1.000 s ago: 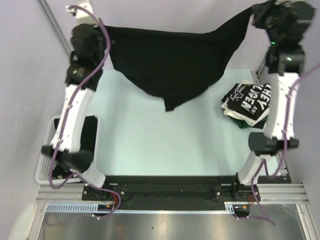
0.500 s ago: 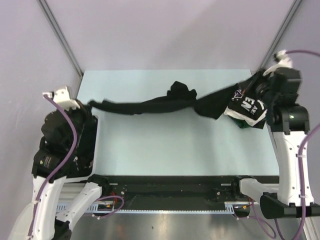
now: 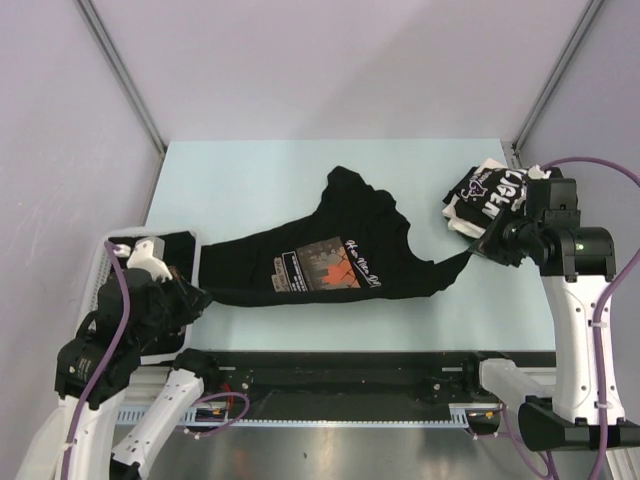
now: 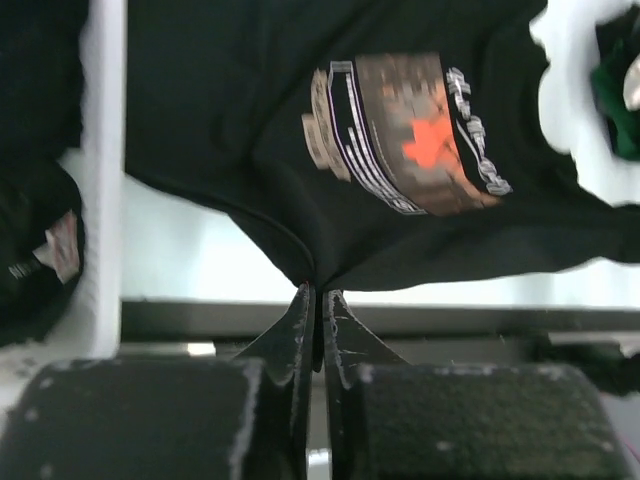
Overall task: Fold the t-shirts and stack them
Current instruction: Flatten out the tshirt
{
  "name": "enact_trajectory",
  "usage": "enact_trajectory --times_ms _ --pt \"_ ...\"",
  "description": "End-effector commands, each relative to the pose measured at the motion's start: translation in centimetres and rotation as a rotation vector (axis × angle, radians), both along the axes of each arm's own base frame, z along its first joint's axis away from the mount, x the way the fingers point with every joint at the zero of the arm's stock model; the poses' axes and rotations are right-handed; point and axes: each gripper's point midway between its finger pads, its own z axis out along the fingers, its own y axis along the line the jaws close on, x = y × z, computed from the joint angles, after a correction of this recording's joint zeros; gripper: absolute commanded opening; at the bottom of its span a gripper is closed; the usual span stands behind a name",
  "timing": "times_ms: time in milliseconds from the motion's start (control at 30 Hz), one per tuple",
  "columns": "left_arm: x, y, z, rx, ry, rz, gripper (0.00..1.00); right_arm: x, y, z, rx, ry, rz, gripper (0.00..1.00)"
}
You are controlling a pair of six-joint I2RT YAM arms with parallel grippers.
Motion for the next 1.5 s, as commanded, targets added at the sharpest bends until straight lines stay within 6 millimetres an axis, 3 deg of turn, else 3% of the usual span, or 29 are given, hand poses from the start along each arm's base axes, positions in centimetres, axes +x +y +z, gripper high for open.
enact_trajectory --times_ms 0,100,267,433,700,800,833,1033,1133,1167,1467 --pt "-2.9 -1.1 -0.6 -0.085 0.076 -0.044 0.11 -4.3 1.0 -2.9 0.033 0.221 0.071 0.00" --pt "-3.2 -0.8 -0.8 -0.070 0.063 -0.042 0.15 -4.0 -0.2 -3.7 -0.036 0.246 0.056 0.21" --pt "-2.1 -0.3 0.6 -0.012 0.037 -0.046 0.16 -2.4 -0.7 -4.0 -0.035 0.255 0.035 0.31" --pt "-0.1 1.5 2.4 0.091 -0.038 0.016 0.16 0.2 -0.9 -2.9 -0.033 0.180 0.009 0.36" --pt "4.9 0.5 0.3 0.078 -0.082 0.042 0.16 8.6 0.7 -1.8 -0.008 -0.024 0.033 0.41" --pt "6.2 0.2 0.3 0.083 -0.087 0.045 0.17 12.1 2.1 -2.5 -0.021 -0.068 0.073 0.42" --pt "6.6 0.0 0.5 0.076 -0.099 0.040 0.17 13.2 3.0 -3.5 -0.022 -0.052 0.098 0.42" --pt "7.1 -0.2 1.6 0.071 -0.119 0.038 0.18 20.2 6.7 -4.4 -0.065 -0.193 0.192 0.42" --pt "6.8 -0.1 2.2 0.068 -0.131 0.042 0.18 22.3 8.4 -6.0 -0.087 -0.204 0.243 0.43" --pt "6.4 0.0 2.7 0.061 -0.140 0.043 0.18 24.4 9.4 -8.0 -0.103 -0.194 0.278 0.43" --pt "5.8 -0.3 4.1 0.032 -0.167 0.025 0.19 28.3 9.4 -14.8 -0.165 -0.137 0.350 0.43"
